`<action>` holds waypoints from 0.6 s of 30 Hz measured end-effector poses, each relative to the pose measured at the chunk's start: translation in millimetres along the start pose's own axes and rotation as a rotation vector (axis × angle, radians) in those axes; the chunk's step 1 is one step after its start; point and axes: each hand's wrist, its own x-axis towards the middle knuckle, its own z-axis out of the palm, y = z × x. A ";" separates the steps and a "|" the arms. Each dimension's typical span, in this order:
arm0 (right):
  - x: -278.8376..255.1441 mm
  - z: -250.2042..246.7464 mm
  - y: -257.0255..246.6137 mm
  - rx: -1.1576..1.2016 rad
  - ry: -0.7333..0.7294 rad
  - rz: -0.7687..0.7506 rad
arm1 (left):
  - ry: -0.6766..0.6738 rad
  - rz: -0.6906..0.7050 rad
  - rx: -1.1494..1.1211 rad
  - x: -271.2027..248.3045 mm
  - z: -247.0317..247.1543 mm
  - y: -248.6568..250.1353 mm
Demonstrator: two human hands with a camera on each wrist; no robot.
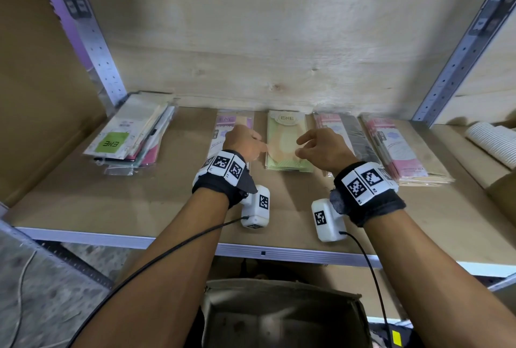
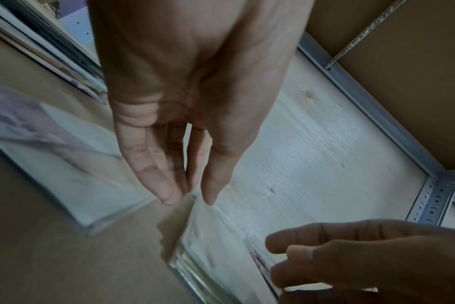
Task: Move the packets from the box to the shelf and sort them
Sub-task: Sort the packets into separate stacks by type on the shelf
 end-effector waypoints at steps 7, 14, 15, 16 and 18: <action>-13.4 3.5 -0.3 0.217 -0.102 -0.008 | 0.101 0.054 0.061 -6.5 -15.7 -9.1; -29.5 25.5 -53.7 0.407 -0.177 -0.053 | 0.249 0.127 0.023 -24.5 -104.5 -34.6; -30.1 31.0 -52.7 0.431 -0.198 -0.041 | 0.242 0.119 0.071 -28.5 -108.8 -37.0; -30.8 36.7 -52.1 0.462 -0.212 -0.034 | 0.261 0.122 0.090 -30.7 -111.9 -39.6; -31.3 45.2 -56.5 0.497 -0.234 -0.041 | 0.314 0.109 0.062 -33.9 -124.4 -41.9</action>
